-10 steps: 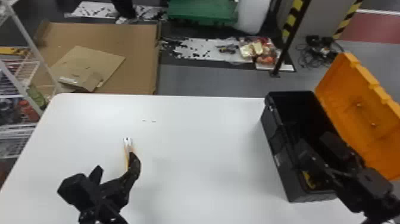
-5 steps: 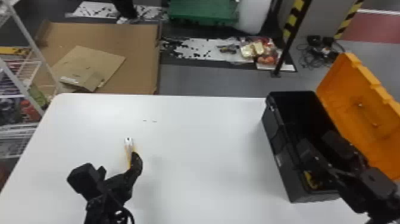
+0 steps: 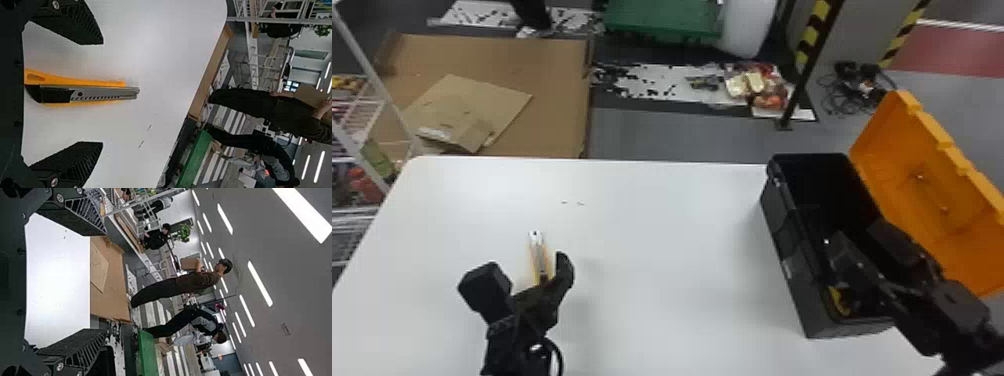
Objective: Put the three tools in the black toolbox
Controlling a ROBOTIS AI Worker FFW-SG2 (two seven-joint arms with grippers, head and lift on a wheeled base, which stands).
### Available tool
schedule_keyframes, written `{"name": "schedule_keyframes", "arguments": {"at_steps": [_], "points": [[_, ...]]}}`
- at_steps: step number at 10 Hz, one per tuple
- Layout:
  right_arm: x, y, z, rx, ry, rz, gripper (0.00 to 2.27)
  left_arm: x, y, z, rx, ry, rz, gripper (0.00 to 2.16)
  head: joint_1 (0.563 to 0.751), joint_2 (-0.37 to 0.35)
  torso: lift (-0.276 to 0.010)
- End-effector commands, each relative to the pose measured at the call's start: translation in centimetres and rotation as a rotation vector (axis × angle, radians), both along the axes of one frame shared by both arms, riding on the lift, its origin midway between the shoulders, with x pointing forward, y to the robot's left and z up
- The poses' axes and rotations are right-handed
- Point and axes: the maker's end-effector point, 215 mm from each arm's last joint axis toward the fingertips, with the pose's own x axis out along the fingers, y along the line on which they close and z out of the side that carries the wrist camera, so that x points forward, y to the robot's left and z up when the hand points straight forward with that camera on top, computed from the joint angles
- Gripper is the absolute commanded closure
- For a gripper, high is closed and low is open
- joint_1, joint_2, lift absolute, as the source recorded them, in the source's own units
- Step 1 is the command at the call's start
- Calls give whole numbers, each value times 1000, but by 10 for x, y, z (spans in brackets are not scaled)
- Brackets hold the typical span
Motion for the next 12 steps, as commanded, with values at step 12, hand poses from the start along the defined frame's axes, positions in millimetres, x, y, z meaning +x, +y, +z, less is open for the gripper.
{"name": "schedule_keyframes", "arguments": {"at_steps": [12], "points": [[0,-10,4,9,-9,-10,130,2,-8,-33,23,122,-11,211,695,-128,-55]]}}
